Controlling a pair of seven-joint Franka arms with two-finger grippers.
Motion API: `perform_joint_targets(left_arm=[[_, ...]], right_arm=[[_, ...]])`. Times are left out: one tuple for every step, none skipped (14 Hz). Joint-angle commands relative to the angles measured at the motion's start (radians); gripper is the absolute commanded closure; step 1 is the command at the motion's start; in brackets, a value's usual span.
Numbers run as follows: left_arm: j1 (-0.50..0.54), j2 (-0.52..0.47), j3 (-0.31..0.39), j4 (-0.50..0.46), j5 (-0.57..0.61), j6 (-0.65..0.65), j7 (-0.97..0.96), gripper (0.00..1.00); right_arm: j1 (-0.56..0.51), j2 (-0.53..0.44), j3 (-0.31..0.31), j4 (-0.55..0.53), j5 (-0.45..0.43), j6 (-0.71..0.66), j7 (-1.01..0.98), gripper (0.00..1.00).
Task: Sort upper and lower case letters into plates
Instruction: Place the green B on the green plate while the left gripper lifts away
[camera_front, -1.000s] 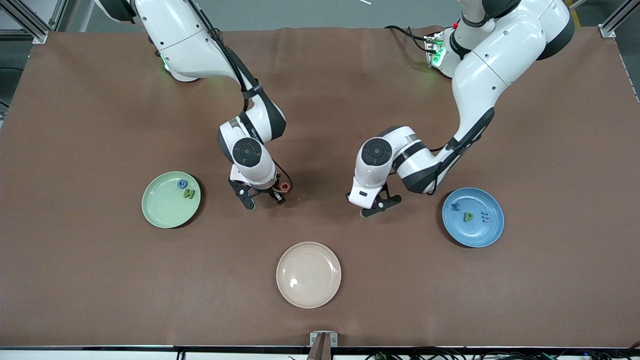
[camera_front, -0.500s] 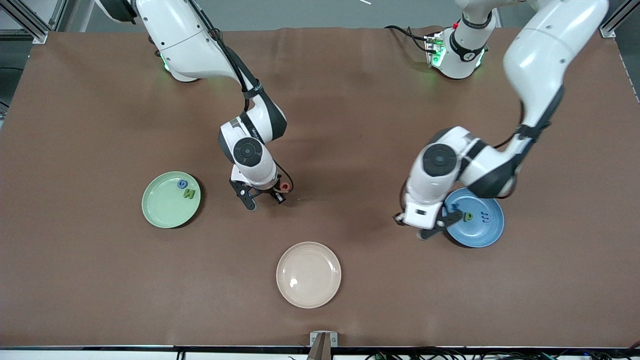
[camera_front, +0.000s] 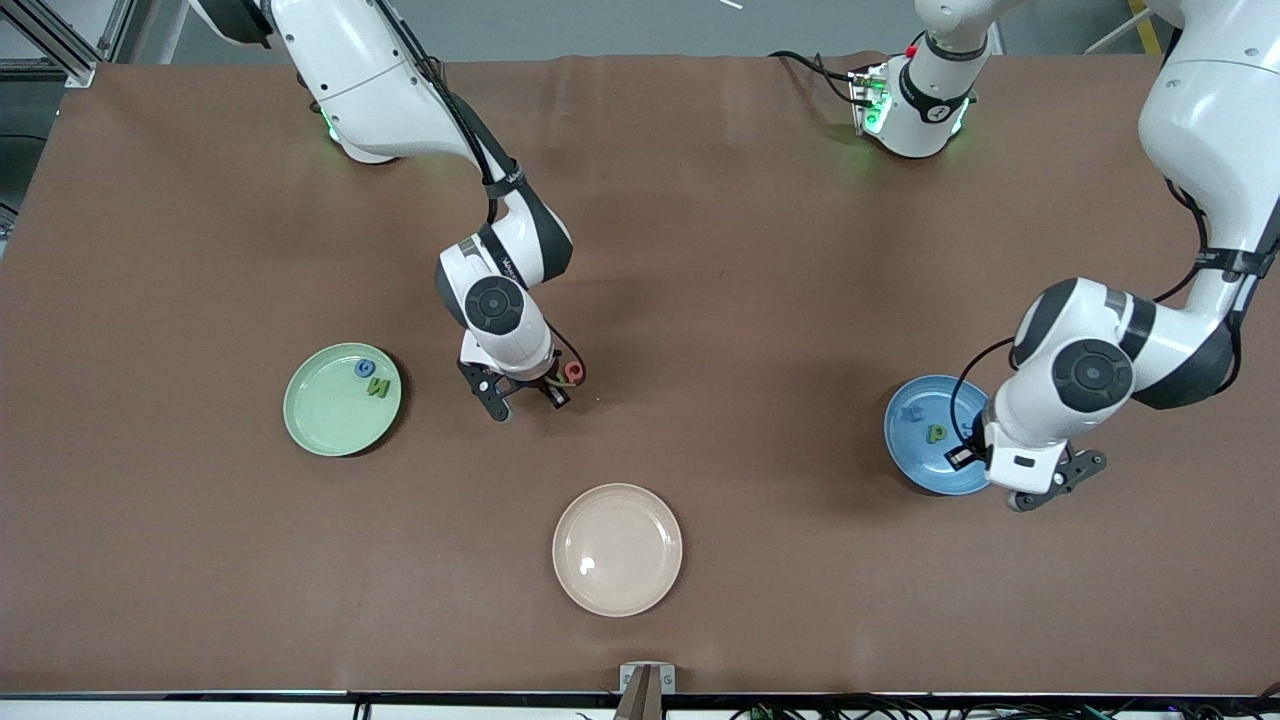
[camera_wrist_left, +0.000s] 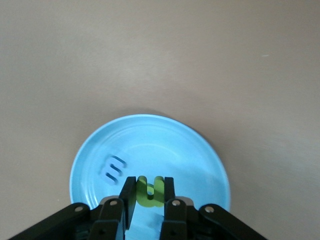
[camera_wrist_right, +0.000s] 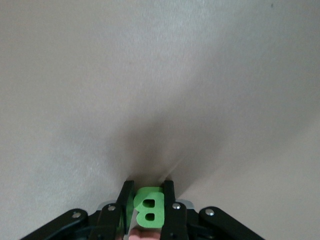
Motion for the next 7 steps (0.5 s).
perform_joint_targets(left_arm=[[0.004, 0.029, -0.004, 0.000, -0.013, 0.008, 0.004, 0.80], [0.002, 0.031, -0.003, 0.002, -0.012, 0.008, 0.004, 0.68], [-0.002, 0.031, 0.003, 0.005, -0.012, 0.008, 0.004, 0.53], [-0.002, 0.031, 0.003, 0.005, -0.010, 0.008, 0.004, 0.10], [-0.001, 0.025, 0.003, 0.006, -0.006, 0.008, 0.006, 0.00], [-0.001, 0.019, 0.002, 0.008, -0.004, 0.008, 0.018, 0.00], [-0.004, 0.010, -0.001, 0.022, -0.004, 0.001, 0.033, 0.00]], right_arm=[[-0.046, -0.052, -0.002, -0.004, -0.013, -0.075, -0.083, 1.00], [-0.075, -0.075, -0.002, -0.004, -0.013, -0.110, -0.136, 1.00], [-0.103, -0.101, -0.002, -0.004, -0.013, -0.157, -0.187, 1.00], [-0.128, -0.125, -0.002, -0.004, -0.013, -0.208, -0.242, 1.00], [-0.158, -0.149, -0.002, -0.008, -0.013, -0.240, -0.303, 1.00], [-0.197, -0.175, -0.002, -0.016, -0.013, -0.273, -0.369, 1.00], [-0.235, -0.197, -0.002, -0.027, -0.013, -0.303, -0.441, 1.00]])
